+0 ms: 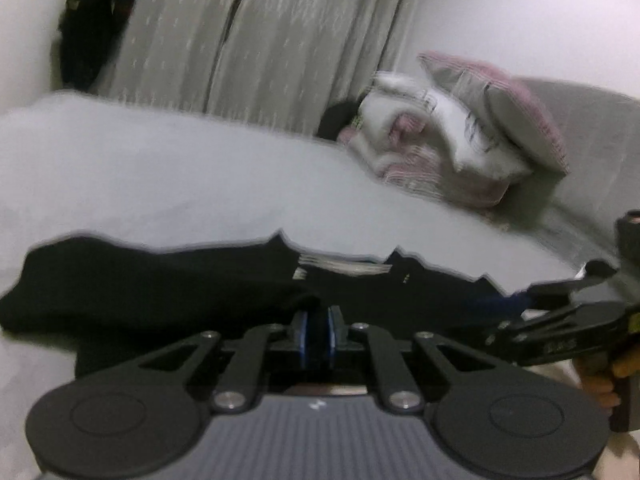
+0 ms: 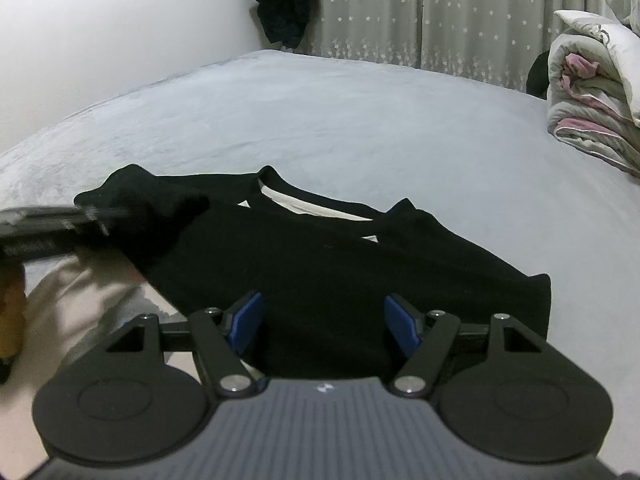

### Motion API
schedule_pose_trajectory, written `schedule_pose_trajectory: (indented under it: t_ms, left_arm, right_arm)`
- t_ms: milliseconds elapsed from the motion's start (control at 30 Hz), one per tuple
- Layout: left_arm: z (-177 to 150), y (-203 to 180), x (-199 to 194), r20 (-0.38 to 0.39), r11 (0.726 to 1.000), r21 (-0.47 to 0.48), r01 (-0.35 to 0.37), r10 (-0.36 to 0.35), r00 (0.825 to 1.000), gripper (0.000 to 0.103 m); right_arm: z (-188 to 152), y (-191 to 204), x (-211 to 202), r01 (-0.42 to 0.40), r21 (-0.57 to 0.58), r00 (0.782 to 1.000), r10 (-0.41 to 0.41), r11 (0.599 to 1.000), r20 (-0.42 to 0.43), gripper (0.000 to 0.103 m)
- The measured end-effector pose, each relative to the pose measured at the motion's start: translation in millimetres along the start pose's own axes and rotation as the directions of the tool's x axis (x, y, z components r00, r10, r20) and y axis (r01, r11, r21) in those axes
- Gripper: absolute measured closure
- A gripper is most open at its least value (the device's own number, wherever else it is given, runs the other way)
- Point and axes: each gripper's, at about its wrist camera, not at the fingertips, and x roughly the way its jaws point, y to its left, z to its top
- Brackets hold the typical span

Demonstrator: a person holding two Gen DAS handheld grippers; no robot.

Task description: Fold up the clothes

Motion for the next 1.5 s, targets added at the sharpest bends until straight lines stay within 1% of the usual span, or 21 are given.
schedule_pose_trajectory:
  t_ms: [33, 67, 200, 300, 433, 500, 600, 700, 800, 900, 933, 1033, 1067, 1100, 1133, 1167, 1233, 1300, 1333, 1400, 1500]
  left_arm:
    - [0.1, 1.6, 2.9, -0.011, 1.0, -0.018, -0.004, 0.004, 1.0, 0.083]
    - [-0.7, 3.7, 2.4, -0.01, 1.0, -0.031, -0.004, 0.004, 1.0, 0.076]
    - [-1.3, 9.6, -9.5, 0.007, 0.996, -0.084, -0.002, 0.003, 1.0, 0.045]
    - [4.9, 8.2, -16.7, -0.019, 0.991, -0.133, -0.023, 0.02, 1.0, 0.041]
    - [9.7, 13.1, -35.3, -0.05, 0.975, -0.195, -0.105, 0.097, 0.994, 0.036]
    - [10.0, 17.3, -45.5, -0.046, 0.962, -0.224, -0.159, 0.152, 0.987, 0.03]
    - [11.2, 24.9, -57.6, -0.041, 0.934, -0.265, -0.241, 0.239, 0.97, 0.029]
    - [15.1, 38.3, -57.0, -0.062, 0.88, -0.332, -0.34, 0.34, 0.939, 0.029]
    - [13.1, 54.9, -47.8, -0.068, 0.824, -0.425, -0.375, 0.384, 0.921, 0.029]
    - [10.8, 71.7, -38.3, -0.077, 0.759, -0.513, -0.401, 0.424, 0.902, 0.032]
    - [10.8, 73.6, -36.4, -0.061, 0.748, -0.528, -0.402, 0.438, 0.897, 0.033]
    - [12.4, 77.0, -30.0, -0.03, 0.711, -0.563, -0.42, 0.49, 0.871, 0.06]
    - [12.3, 79.0, -28.0, -0.024, 0.699, -0.582, -0.414, 0.495, 0.869, 0.087]
    - [12.2, 79.1, -27.6, -0.007, 0.695, -0.601, -0.394, 0.489, 0.872, 0.099]
    - [12.1, 79.0, -27.4, 0.013, 0.692, -0.619, -0.372, 0.482, 0.876, 0.099]
    - [12.9, 74.2, -29.4, 0.046, 0.701, -0.618, -0.355, 0.484, 0.874, 0.099]
    - [18.4, 56.6, -35.3, 0.131, 0.749, -0.578, -0.323, 0.476, 0.87, 0.099]
    - [22.8, 42.2, -37.0, 0.19, 0.798, -0.543, -0.261, 0.419, 0.888, 0.099]
    - [25.4, 33.7, -36.8, 0.208, 0.823, -0.522, -0.223, 0.377, 0.903, 0.099]
    - [29.3, 17.3, -33.1, 0.218, 0.863, -0.473, -0.177, 0.31, 0.925, 0.099]
    - [30.4, -9.6, -24.0, 0.219, 0.913, -0.391, -0.115, 0.214, 0.952, 0.099]
  right_arm:
    - [-0.1, 0.2, 0.5, -0.002, 0.001, 1.0, 0.002, 1.0, -0.002, 0.031]
    - [-0.1, 0.4, 1.0, -0.005, 0.001, 1.0, 0.005, 1.0, -0.004, 0.031]
    - [0.6, -1.5, -1.3, -0.02, 0.012, 1.0, 0.02, 1.0, 0.003, 0.031]
    - [1.6, -5.4, -6.3, -0.033, 0.027, 0.999, 0.032, 0.999, 0.02, 0.03]
    - [3.4, -14.6, -13.8, -0.047, 0.062, 0.998, 0.044, 0.997, 0.048, 0.029]
    - [4.4, -19.6, -17.1, -0.052, 0.078, 0.997, 0.047, 0.996, 0.06, 0.029]
    - [5.1, -26.0, -20.5, -0.06, 0.098, 0.996, 0.053, 0.993, 0.074, 0.029]
    - [5.7, -32.2, -23.6, -0.068, 0.118, 0.994, 0.058, 0.991, 0.088, 0.029]
    - [6.2, -38.5, -26.8, -0.076, 0.138, 0.993, 0.062, 0.988, 0.101, 0.028]
    - [5.9, -44.6, -29.0, -0.079, 0.157, 0.992, 0.062, 0.984, 0.11, 0.028]
    - [5.6, -46.7, -29.3, -0.081, 0.165, 0.992, 0.063, 0.983, 0.112, 0.028]
    - [4.6, -53.0, -28.6, -0.089, 0.198, 0.991, 0.067, 0.976, 0.113, 0.028]
    - [4.3, -55.0, -28.0, -0.095, 0.211, 0.991, 0.072, 0.973, 0.113, 0.028]
    - [4.0, -57.3, -27.5, -0.102, 0.224, 0.991, 0.078, 0.969, 0.113, 0.028]
    - [3.7, -59.5, -27.1, -0.109, 0.237, 0.99, 0.084, 0.965, 0.114, 0.028]
    - [3.2, -61.6, -27.0, -0.118, 0.25, 0.989, 0.092, 0.961, 0.116, 0.028]
    - [2.5, -65.7, -26.5, -0.14, 0.278, 0.986, 0.11, 0.95, 0.123, 0.028]
    - [1.3, -71.7, -25.5, -0.183, 0.329, 0.98, 0.146, 0.926, 0.135, 0.028]
    - [0.6, -75.0, -24.9, -0.207, 0.356, 0.976, 0.165, 0.911, 0.143, 0.028]
    - [-0.8, -81.7, -23.4, -0.258, 0.414, 0.965, 0.209, 0.873, 0.161, 0.028]
    - [-4.8, -93.4, -17.5, -0.369, 0.524, 0.93, 0.308, 0.768, 0.202, 0.028]
